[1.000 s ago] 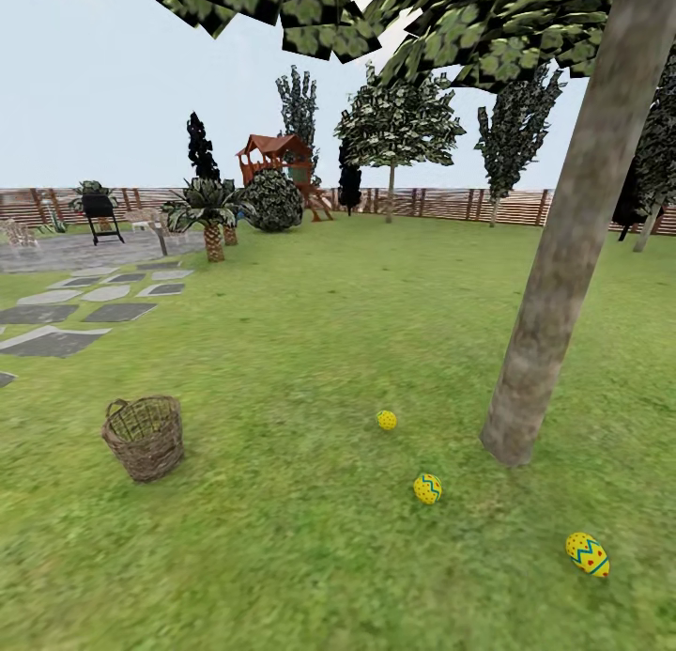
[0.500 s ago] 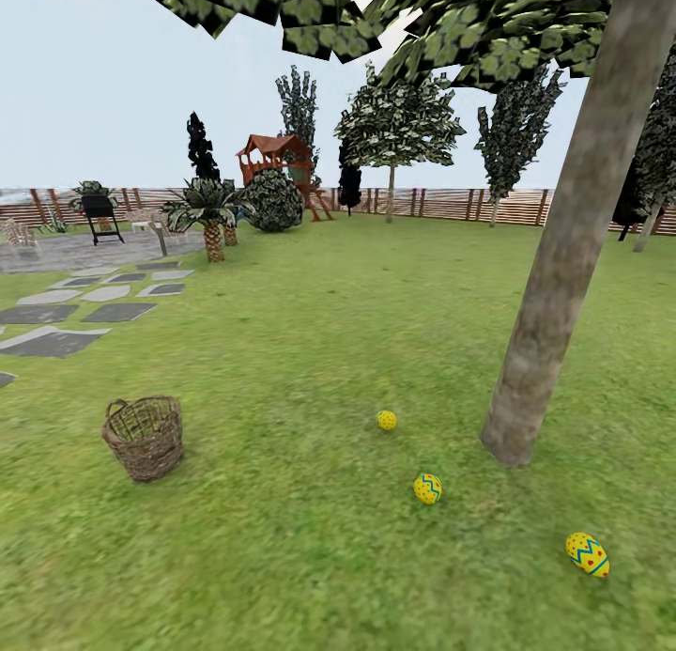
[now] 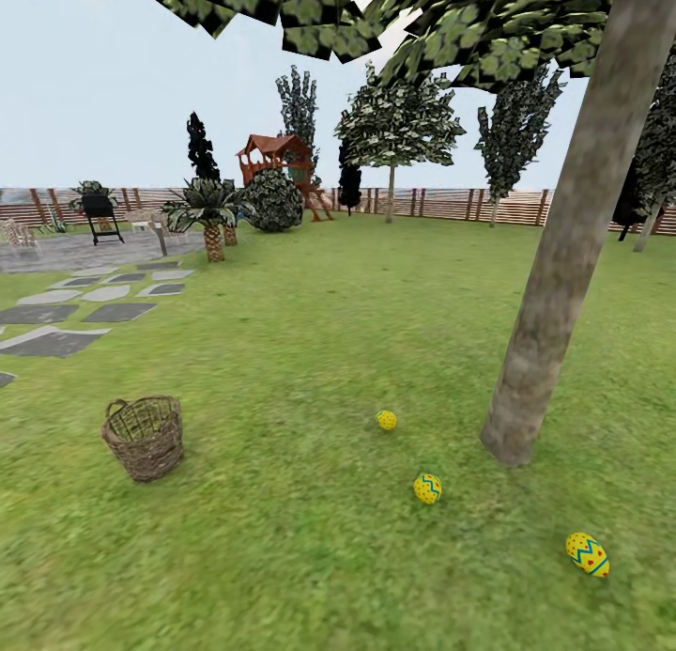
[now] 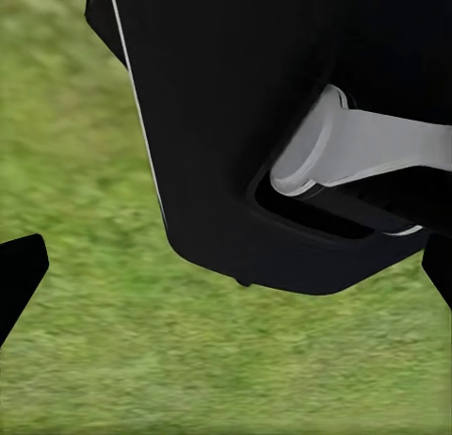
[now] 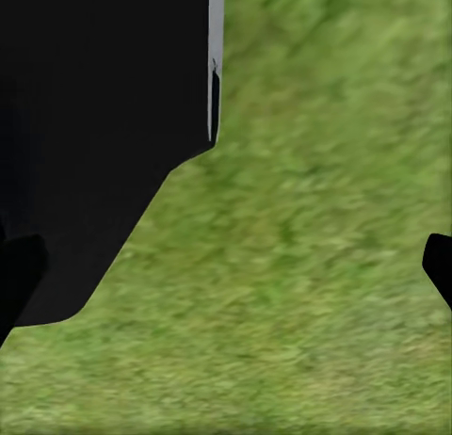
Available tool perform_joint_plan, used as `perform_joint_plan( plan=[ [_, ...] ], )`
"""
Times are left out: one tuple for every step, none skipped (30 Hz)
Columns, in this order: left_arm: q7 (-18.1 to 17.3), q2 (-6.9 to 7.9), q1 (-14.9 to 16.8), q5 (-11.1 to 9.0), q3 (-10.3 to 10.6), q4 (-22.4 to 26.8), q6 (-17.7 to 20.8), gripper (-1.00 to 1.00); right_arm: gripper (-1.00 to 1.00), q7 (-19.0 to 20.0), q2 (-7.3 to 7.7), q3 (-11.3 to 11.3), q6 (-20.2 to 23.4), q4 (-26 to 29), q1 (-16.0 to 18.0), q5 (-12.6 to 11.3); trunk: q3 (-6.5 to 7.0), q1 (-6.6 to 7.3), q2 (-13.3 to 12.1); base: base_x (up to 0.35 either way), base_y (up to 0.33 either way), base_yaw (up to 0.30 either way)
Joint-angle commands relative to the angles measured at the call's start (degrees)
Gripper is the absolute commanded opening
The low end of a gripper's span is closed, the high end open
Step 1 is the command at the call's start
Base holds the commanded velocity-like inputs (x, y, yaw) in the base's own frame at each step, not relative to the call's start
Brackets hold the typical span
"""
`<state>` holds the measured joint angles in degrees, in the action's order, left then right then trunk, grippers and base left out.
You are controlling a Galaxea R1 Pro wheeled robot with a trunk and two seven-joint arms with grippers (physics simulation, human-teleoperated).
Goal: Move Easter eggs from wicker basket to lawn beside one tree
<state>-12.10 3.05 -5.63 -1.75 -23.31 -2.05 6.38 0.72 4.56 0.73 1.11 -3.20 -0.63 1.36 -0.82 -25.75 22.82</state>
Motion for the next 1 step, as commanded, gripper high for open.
perform_joint_plan(
  plan=[
    [-0.2,0.02,0.0,-0.2,-0.3,0.0,0.3,1.00,1.00,0.1,0.01,0.1,0.1,0.0,0.0,0.2,-0.09,-0.03,0.1,0.000,0.000,0.000]
  ],
)
